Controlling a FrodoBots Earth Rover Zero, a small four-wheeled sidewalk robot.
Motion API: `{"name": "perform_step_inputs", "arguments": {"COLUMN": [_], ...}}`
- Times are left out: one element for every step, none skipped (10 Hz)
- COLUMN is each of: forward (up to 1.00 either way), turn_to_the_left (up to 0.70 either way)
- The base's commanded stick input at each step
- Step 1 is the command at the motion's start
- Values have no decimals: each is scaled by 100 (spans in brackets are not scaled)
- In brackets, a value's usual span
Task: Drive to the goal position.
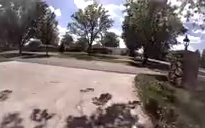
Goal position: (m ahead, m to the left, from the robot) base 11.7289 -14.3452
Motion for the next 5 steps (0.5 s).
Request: {"name": "perform_step_inputs", "arguments": {"forward": [70, 70, 70, 70, 70], "turn_to_the_left": [0, 0, 0, -3, -15]}}
